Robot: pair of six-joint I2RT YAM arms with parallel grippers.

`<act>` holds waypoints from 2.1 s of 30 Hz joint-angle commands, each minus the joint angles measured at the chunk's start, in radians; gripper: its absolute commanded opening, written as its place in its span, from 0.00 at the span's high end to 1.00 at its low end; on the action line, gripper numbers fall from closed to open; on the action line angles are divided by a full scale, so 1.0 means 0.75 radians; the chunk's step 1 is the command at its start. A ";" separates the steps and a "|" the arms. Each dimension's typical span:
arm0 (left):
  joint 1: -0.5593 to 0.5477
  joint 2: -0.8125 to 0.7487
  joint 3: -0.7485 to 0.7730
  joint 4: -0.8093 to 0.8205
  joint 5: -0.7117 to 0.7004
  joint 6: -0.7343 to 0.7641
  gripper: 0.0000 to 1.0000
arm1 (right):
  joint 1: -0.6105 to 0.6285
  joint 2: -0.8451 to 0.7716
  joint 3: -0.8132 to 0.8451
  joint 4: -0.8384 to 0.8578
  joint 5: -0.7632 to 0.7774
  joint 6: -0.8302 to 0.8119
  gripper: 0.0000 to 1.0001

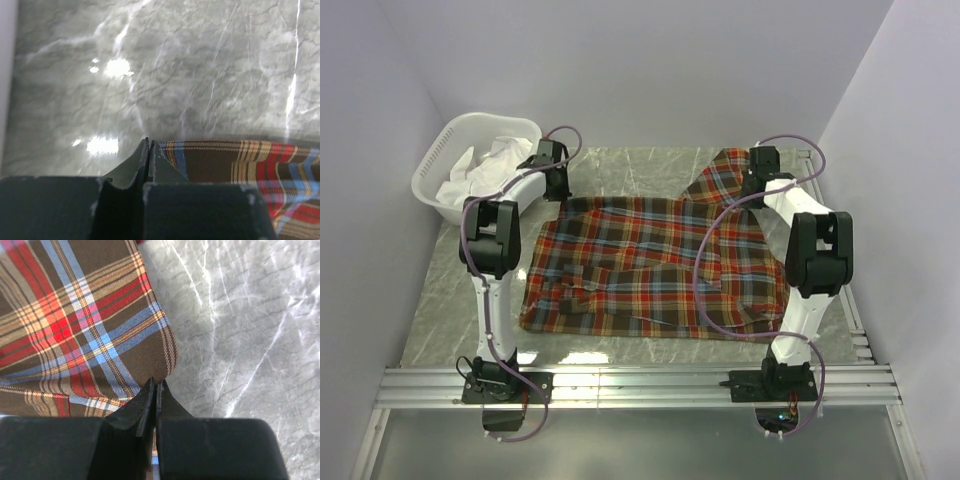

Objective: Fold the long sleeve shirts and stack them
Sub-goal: Fold the shirt

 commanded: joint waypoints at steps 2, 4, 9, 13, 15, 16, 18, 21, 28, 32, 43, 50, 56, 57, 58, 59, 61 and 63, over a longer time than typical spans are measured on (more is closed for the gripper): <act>0.002 -0.181 -0.051 0.044 -0.105 -0.019 1.00 | -0.018 -0.166 -0.045 0.057 0.041 0.033 1.00; 0.002 -0.222 -0.063 0.065 -0.126 -0.025 0.99 | -0.022 -0.195 -0.063 0.074 0.045 0.039 1.00; 0.004 -0.298 -0.092 0.124 -0.156 -0.017 0.99 | -0.026 -0.240 -0.104 0.108 0.057 0.050 1.00; 0.004 -0.375 -0.161 0.136 -0.189 -0.041 1.00 | -0.026 -0.281 -0.159 0.107 0.072 0.056 1.00; 0.004 -0.400 -0.194 0.120 -0.211 -0.050 0.99 | -0.026 -0.313 -0.220 0.125 0.098 0.068 1.00; 0.004 -0.429 -0.233 0.120 -0.214 -0.068 0.99 | -0.030 -0.344 -0.245 0.135 0.104 0.097 1.00; 0.006 -0.455 -0.267 0.104 -0.216 -0.084 0.99 | -0.026 -0.375 -0.286 0.156 0.102 0.129 1.00; 0.004 -0.539 -0.347 0.112 -0.218 -0.140 0.99 | -0.028 -0.432 -0.382 0.186 0.086 0.195 1.00; 0.004 -0.705 -0.556 0.138 -0.271 -0.226 1.00 | -0.028 -0.583 -0.535 0.239 0.088 0.309 1.00; 0.004 -0.760 -0.650 0.142 -0.289 -0.268 0.99 | -0.028 -0.649 -0.627 0.268 0.080 0.361 1.00; -0.012 -0.818 -0.840 0.071 -0.351 -0.467 0.99 | -0.028 -0.692 -0.781 0.238 0.025 0.510 1.00; -0.014 -0.856 -0.898 0.022 -0.383 -0.553 0.99 | -0.028 -0.710 -0.820 0.190 0.033 0.551 0.92; -0.014 -0.807 -0.906 -0.066 -0.381 -0.622 0.91 | -0.028 -0.694 -0.838 0.156 0.043 0.588 0.85; -0.012 -0.797 -0.906 -0.095 -0.389 -0.630 0.89 | -0.028 -0.696 -0.850 0.160 0.037 0.592 0.84; -0.012 -0.793 -0.912 -0.099 -0.402 -0.645 0.84 | -0.028 -0.702 -0.855 0.156 0.035 0.600 0.82; -0.014 -0.795 -0.916 -0.097 -0.402 -0.649 0.82 | -0.028 -0.702 -0.859 0.154 0.031 0.600 0.76; -0.014 -0.819 -0.924 -0.091 -0.371 -0.657 0.66 | -0.028 -0.712 -0.863 0.133 0.027 0.598 0.59; -0.016 -0.866 -0.924 -0.085 -0.345 -0.653 0.52 | -0.028 -0.747 -0.855 0.121 0.025 0.584 0.47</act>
